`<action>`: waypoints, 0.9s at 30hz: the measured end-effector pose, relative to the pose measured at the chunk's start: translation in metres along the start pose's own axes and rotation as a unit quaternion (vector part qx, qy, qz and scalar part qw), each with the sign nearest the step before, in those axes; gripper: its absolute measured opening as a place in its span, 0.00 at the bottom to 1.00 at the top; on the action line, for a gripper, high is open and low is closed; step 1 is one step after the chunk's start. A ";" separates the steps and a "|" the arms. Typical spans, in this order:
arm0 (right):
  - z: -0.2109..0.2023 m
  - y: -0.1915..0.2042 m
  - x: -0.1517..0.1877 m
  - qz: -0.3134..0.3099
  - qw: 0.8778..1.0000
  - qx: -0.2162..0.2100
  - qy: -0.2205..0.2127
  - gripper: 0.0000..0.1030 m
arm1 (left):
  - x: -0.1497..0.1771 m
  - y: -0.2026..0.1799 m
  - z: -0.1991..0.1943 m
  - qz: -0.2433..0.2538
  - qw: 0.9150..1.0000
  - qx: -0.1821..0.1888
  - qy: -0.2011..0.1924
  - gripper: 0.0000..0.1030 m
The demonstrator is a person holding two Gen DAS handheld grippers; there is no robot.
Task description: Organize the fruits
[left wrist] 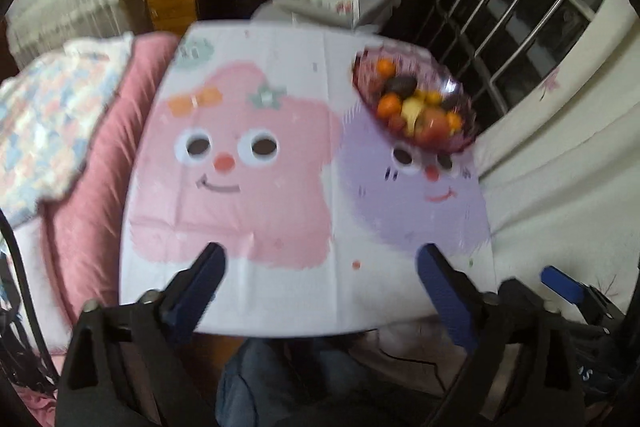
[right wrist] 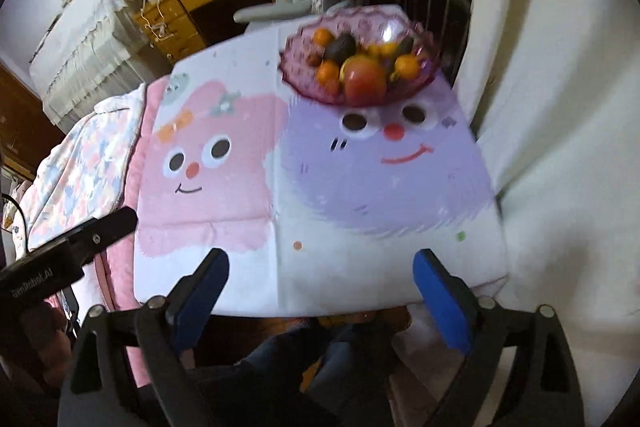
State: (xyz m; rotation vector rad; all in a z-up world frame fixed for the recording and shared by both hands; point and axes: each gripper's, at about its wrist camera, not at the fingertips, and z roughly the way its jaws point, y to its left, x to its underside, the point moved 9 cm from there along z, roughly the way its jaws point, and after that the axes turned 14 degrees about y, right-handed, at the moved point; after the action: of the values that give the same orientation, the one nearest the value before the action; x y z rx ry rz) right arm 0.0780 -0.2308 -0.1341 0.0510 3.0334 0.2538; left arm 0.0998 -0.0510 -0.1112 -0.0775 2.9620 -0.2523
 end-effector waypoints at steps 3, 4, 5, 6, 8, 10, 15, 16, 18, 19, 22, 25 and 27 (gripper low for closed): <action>-0.021 -0.005 0.004 -0.010 1.000 -0.011 -0.006 0.97 | 0.004 -0.012 -0.023 0.000 0.999 -0.020 -0.026 1.00; -0.027 -0.007 0.009 -0.006 1.000 -0.019 -0.001 0.98 | 0.007 -0.013 -0.028 -0.006 0.999 -0.027 -0.034 1.00; -0.033 -0.009 0.014 -0.001 1.000 -0.026 -0.001 0.99 | 0.009 -0.012 -0.032 -0.014 0.999 -0.032 -0.041 1.00; -0.036 -0.008 0.017 -0.004 1.000 -0.030 -0.006 0.99 | 0.012 -0.011 -0.034 -0.021 0.998 -0.035 -0.044 1.00; -0.039 -0.006 0.024 -0.025 0.999 -0.021 -0.020 1.00 | 0.019 -0.007 -0.033 -0.031 0.998 -0.042 -0.043 1.00; -0.038 -0.002 0.028 -0.046 0.999 -0.008 -0.028 1.00 | 0.026 -0.005 -0.029 -0.033 0.997 -0.052 -0.037 1.00; -0.042 0.013 0.027 -0.071 0.996 -0.008 -0.050 1.00 | 0.041 -0.001 -0.031 -0.039 0.996 -0.063 -0.042 1.00; -0.042 0.017 0.028 -0.077 0.996 -0.012 -0.052 1.00 | 0.043 -0.001 -0.033 -0.039 0.996 -0.069 -0.046 1.00; -0.038 0.020 0.030 -0.078 0.996 -0.024 -0.048 1.00 | 0.048 0.000 -0.034 -0.037 0.994 -0.085 -0.050 1.00; -0.036 0.021 0.031 -0.078 0.996 -0.027 -0.044 1.00 | 0.051 0.002 -0.035 -0.038 0.994 -0.090 -0.051 1.00; -0.026 0.027 0.036 -0.084 0.996 -0.029 -0.030 1.00 | 0.055 0.006 -0.037 -0.045 0.993 -0.098 -0.054 1.00; -0.027 0.031 0.035 -0.091 0.995 -0.027 -0.036 1.00 | 0.056 0.005 -0.038 -0.042 0.992 -0.103 -0.055 1.00; -0.027 0.033 0.036 -0.093 0.995 -0.025 -0.035 1.00 | 0.056 0.003 -0.039 -0.039 0.991 -0.110 -0.059 1.00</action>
State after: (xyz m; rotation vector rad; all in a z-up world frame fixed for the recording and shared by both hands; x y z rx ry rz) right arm 0.0402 -0.2015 -0.1055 -0.2204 2.9352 0.3043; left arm 0.0384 -0.0455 -0.0826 -0.2279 2.8594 0.0680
